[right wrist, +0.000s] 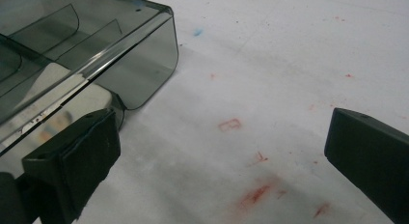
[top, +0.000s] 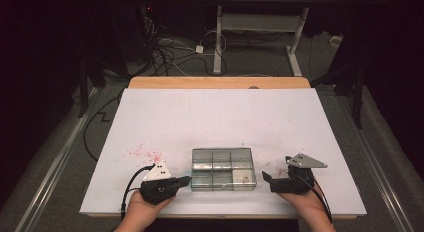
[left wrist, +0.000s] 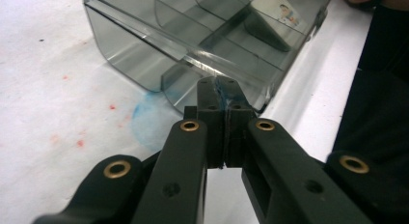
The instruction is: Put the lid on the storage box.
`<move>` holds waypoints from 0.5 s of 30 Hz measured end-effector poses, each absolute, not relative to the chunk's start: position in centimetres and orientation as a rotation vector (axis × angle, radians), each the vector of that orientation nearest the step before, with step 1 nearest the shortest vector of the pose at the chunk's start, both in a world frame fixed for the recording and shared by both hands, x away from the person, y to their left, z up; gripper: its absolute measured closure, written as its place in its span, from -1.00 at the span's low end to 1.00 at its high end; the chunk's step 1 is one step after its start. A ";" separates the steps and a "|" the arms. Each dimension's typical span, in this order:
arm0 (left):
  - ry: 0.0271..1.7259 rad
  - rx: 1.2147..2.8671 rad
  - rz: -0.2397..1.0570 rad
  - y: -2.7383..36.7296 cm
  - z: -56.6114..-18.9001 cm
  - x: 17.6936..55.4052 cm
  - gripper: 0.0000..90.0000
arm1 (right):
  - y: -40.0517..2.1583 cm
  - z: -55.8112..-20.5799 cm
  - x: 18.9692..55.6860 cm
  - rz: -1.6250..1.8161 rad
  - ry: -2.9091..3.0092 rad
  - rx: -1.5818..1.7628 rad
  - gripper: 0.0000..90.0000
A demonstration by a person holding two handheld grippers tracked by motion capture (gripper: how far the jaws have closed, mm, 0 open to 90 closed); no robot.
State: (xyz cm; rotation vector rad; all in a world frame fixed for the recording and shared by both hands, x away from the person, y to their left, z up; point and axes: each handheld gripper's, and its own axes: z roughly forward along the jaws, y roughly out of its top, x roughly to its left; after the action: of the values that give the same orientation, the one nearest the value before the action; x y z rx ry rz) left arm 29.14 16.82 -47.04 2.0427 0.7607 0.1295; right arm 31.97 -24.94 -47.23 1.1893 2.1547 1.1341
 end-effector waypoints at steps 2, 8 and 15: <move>0.768 2.045 0.135 17.0 -47.1 29.3 0.94 | -24.9 -47.3 32.0 1.141 2.155 1.194 -1.00; 0.799 2.051 0.159 17.4 -47.5 30.2 0.94 | -25.1 -47.4 31.8 1.147 2.156 1.196 -1.00; 0.886 2.029 0.242 19.0 -47.5 32.0 0.94 | -25.2 -47.5 31.6 1.152 2.160 1.199 -1.00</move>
State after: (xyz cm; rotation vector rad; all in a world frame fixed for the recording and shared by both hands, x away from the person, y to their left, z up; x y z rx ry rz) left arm 31.97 19.03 -47.47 2.0294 0.8859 0.2420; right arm 31.63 -25.24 -47.49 1.1987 2.1604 1.1516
